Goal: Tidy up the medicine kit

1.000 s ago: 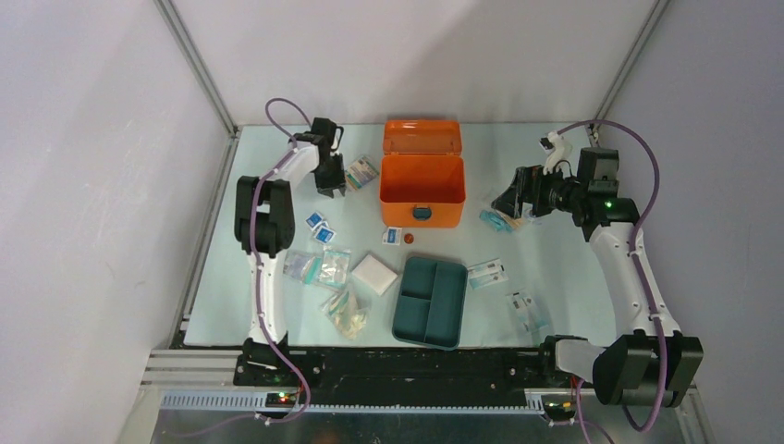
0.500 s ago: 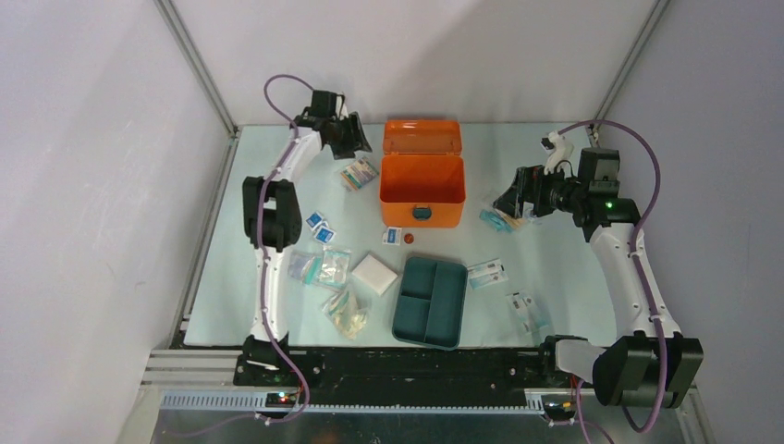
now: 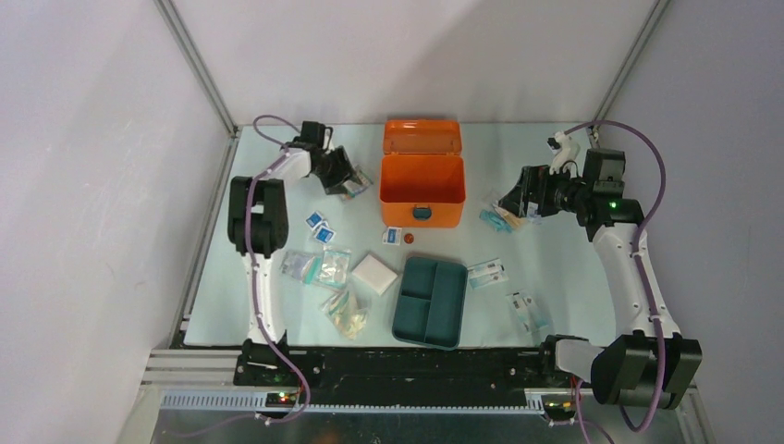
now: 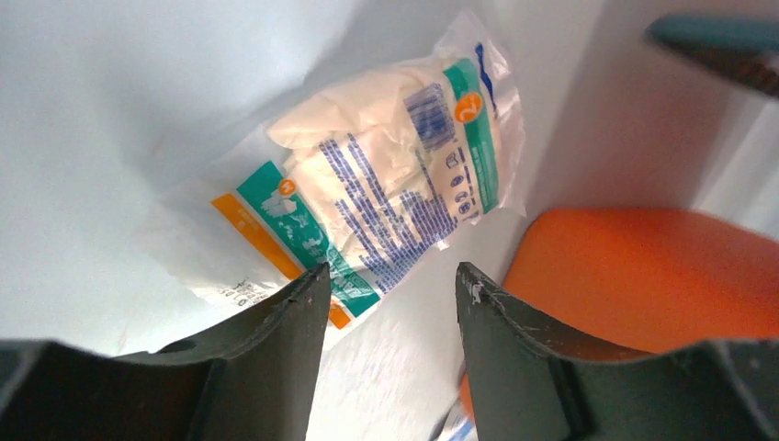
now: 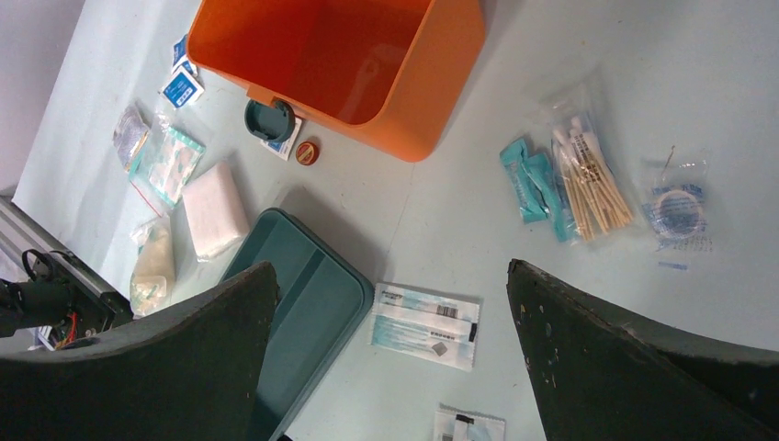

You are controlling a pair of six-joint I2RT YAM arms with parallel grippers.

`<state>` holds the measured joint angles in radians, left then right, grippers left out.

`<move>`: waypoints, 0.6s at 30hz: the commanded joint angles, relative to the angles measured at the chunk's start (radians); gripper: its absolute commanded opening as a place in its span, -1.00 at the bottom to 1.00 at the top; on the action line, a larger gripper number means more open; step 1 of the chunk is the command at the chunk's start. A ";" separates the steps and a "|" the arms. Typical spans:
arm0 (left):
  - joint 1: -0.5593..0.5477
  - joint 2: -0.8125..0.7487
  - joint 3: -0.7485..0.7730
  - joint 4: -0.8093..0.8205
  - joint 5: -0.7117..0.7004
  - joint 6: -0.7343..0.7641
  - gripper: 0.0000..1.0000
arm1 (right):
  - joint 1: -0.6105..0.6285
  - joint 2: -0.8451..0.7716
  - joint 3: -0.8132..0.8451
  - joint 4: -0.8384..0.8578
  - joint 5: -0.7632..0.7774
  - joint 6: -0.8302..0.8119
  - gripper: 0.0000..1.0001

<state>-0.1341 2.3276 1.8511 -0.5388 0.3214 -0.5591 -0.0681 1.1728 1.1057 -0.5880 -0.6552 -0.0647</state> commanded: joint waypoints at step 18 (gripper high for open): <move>0.001 -0.475 -0.281 -0.164 -0.116 0.659 0.22 | 0.001 -0.039 0.028 0.009 -0.040 -0.003 0.99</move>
<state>-0.0822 1.9347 1.4487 -0.7208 0.2718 -0.2142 -0.0677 1.1603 1.1057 -0.5930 -0.6727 -0.0639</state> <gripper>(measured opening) 0.611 0.993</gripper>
